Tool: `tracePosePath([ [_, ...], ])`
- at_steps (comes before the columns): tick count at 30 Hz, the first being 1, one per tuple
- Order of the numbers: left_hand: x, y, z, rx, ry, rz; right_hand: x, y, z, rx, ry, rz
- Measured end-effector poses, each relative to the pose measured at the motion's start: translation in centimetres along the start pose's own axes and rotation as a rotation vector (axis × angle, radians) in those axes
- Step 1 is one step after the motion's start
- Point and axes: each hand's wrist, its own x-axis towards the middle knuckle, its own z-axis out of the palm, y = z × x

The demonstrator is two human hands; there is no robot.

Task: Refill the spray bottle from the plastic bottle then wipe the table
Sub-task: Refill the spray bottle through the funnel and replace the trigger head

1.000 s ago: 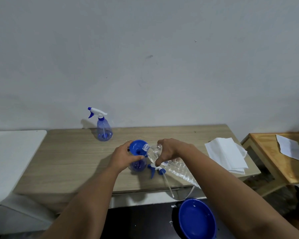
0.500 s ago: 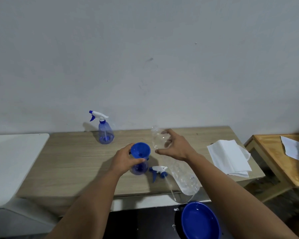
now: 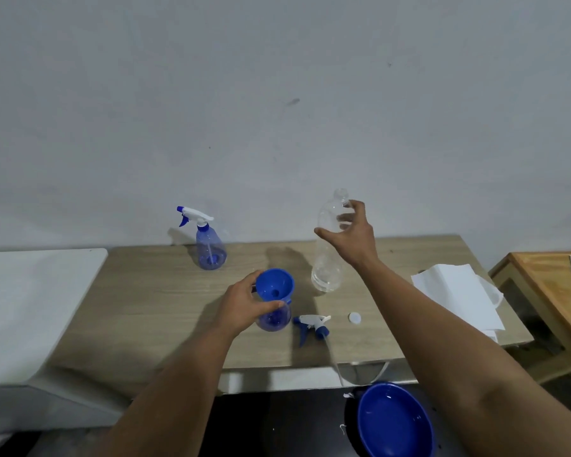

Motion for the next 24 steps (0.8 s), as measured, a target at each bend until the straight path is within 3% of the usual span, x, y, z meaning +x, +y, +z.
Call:
tracePosePath([
  [18, 0.4, -0.9, -0.5, -0.02, -0.052, -0.053, -1.8, 5.0, 3.0, -0.032, -0.004, 0.136],
  [24, 0.7, -1.9, -0.6, -0.013, -0.099, -0.052, -6.0, 7.0, 3.2, 0.003, 0.081, 0.225],
])
